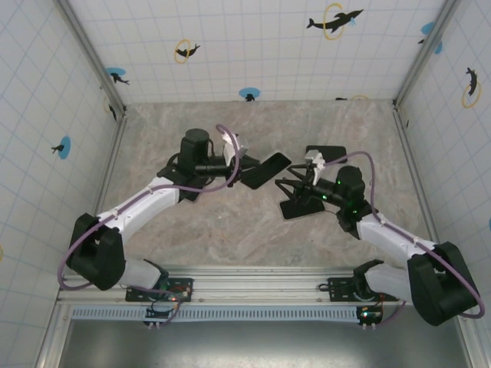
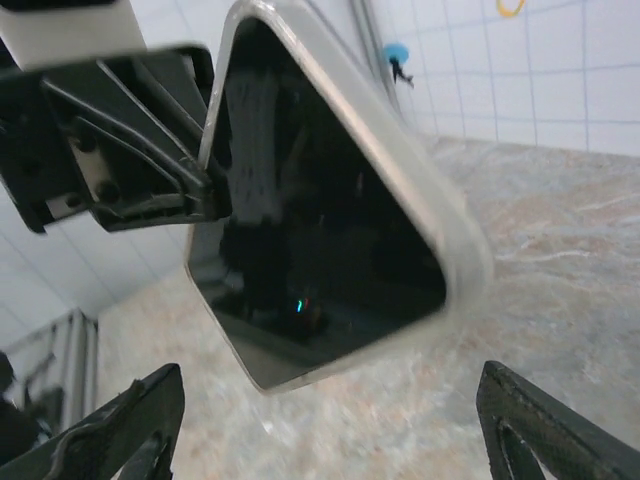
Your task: Take the phone out of the phone case
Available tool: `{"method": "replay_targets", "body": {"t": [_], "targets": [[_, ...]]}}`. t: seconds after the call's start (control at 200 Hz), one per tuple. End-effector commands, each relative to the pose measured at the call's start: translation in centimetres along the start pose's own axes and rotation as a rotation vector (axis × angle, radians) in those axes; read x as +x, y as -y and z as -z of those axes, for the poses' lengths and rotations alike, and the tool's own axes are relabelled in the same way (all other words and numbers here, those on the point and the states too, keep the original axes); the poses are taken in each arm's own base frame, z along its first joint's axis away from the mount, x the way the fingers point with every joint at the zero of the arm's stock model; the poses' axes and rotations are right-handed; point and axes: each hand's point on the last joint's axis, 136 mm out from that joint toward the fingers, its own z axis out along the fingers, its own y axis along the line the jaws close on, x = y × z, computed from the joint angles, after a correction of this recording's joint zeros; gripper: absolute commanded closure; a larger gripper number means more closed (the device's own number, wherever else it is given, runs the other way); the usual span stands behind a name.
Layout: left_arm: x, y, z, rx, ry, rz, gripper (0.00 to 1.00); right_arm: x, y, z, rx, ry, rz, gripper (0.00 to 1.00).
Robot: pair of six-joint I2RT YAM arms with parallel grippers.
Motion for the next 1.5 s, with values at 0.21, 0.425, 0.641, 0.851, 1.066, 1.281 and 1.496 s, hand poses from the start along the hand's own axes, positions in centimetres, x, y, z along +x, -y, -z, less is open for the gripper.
{"method": "replay_targets", "body": {"t": [0.21,0.425,0.641,0.851,1.066,1.281,1.496], "targets": [[-9.3,0.0,1.3,-0.038,0.404,0.285,1.00,-6.9,-2.2,1.9,-0.088,0.396,-0.266,0.23],[-10.6,-1.3,2.0,-0.060,0.561,0.553,1.00,-6.8,-2.8,-0.5,-0.115,0.385,-0.366,0.28],[-10.5,-1.4,1.7,-0.084,0.587,0.589,1.00,-8.1,-3.7,-1.6,-0.186,0.437,-0.447,0.48],[-10.2,-1.6,1.2,-0.089,0.608,0.623,1.00,-9.7,-3.8,-1.9,-0.238,0.500,-0.518,0.66],[-10.3,-1.6,1.1,-0.063,0.628,0.624,0.99,-10.1,-3.6,-2.5,-0.255,0.504,-0.569,0.78],[-9.8,-1.8,0.6,-0.044,0.623,0.665,0.92,-10.5,-3.4,-2.0,-0.256,0.522,-0.601,0.86],[-9.9,-2.1,-0.2,-0.054,0.566,0.665,0.80,-11.0,-3.7,-1.6,-0.278,0.524,-0.606,0.91]]}}
